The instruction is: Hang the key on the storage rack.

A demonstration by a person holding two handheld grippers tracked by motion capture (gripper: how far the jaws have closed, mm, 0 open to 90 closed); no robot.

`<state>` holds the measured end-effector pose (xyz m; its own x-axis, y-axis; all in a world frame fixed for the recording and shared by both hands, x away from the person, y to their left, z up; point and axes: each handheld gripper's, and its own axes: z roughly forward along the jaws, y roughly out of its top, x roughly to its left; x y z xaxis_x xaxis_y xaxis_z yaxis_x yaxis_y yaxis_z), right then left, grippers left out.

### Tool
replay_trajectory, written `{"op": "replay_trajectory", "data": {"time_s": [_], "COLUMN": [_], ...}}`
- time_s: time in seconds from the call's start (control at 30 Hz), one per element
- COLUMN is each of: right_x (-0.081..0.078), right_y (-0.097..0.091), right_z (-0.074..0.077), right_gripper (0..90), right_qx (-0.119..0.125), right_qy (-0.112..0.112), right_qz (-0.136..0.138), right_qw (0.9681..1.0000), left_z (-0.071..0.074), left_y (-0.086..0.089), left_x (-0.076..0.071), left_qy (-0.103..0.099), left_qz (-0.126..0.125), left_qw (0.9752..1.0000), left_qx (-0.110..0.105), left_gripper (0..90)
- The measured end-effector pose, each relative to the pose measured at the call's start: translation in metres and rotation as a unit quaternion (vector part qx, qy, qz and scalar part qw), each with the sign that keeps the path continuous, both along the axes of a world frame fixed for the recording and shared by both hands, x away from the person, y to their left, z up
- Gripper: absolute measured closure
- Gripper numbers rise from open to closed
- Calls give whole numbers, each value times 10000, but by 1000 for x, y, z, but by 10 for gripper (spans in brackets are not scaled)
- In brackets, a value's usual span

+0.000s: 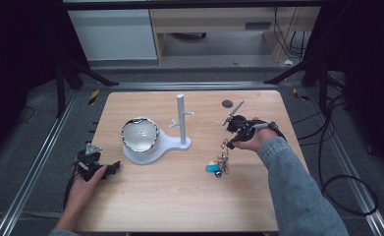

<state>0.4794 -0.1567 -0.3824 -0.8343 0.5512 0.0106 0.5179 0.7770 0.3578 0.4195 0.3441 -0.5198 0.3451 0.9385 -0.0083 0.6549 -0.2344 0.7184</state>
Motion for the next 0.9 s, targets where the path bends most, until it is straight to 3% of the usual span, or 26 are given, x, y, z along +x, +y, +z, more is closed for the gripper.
{"op": "replay_trajectory", "data": {"time_s": [0.53,0.9], "right_x": [7,12], "right_y": [3,12], "right_z": [41,56], "right_gripper": [890,890], "right_qx": [71,132], "right_qy": [-277,-382], "right_qz": [-89,-110], "right_qw": [9996,9991], "left_z": [0,0], "left_y": [0,0], "left_x": [0,0], "left_qy": [0,1], "left_qz": [-1,-3], "left_qw": [10000,10000], "left_qx": [1,4], "left_gripper": [0,0]}}
